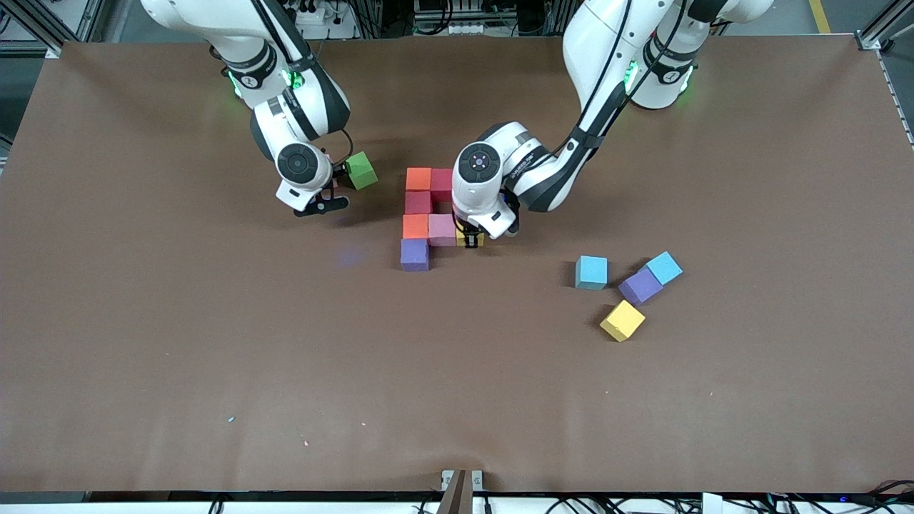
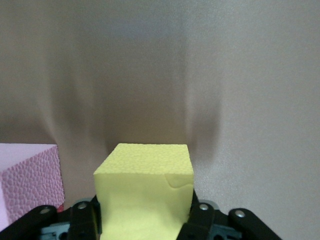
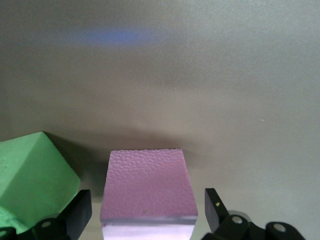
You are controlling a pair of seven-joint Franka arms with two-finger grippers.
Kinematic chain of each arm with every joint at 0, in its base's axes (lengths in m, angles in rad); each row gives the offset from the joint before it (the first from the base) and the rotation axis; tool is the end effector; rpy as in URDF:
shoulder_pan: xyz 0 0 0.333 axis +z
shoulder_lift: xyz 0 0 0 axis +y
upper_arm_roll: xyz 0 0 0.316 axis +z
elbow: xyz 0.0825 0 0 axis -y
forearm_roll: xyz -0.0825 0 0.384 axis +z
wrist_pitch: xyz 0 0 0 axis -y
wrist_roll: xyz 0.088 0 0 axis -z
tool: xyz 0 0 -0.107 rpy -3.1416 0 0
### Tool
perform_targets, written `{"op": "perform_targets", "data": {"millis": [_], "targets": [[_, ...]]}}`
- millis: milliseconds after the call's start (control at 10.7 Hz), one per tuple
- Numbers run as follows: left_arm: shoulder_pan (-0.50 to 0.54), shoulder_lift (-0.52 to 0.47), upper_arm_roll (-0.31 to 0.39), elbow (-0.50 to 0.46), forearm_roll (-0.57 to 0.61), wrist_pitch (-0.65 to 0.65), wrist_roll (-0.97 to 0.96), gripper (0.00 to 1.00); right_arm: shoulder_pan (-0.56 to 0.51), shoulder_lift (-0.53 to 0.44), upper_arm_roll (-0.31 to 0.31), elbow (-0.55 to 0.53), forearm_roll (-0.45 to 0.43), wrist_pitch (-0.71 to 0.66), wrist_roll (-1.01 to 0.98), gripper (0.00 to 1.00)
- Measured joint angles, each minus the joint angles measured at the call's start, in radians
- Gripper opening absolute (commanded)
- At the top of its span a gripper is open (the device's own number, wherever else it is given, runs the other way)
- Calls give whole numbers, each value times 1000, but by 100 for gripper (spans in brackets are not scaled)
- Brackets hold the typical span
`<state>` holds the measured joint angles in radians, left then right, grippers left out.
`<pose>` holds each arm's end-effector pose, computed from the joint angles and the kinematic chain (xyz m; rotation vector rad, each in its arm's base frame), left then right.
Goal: Arrange 11 blocks into digit 3
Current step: 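Place the yellow cube with the left gripper while the right gripper grasps pink, then carry the pink cube with the right gripper while the left gripper grasps yellow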
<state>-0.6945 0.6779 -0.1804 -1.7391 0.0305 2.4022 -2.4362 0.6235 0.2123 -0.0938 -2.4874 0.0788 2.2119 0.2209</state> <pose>0.4353 -0.5047 0.1924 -2.2034 -2.2185 0.1435 0.3569 0.2095 0.1773 2.8915 0.3533 -0.6885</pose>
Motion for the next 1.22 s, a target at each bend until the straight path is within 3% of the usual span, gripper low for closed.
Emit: {"op": "perform_targets", "data": {"millis": [187, 281, 562, 843, 1218], "targets": [[0, 1, 1, 0, 0, 0, 0, 100, 0, 0, 0, -1, -5, 1, -1, 21], [0, 1, 1, 0, 0, 0, 0, 100, 0, 0, 0, -2, -7, 2, -1, 13], [-2, -12, -1, 9, 0, -8, 0, 100, 0, -5, 1, -3, -8, 2, -2, 13], [-16, -109, -2, 17, 0, -87, 2, 100, -2, -6, 0, 19, -8, 14, -2, 9], [16, -242, 19, 16, 2, -228, 115, 100, -77, 0, -5, 169, -11, -52, -85, 6]]}}
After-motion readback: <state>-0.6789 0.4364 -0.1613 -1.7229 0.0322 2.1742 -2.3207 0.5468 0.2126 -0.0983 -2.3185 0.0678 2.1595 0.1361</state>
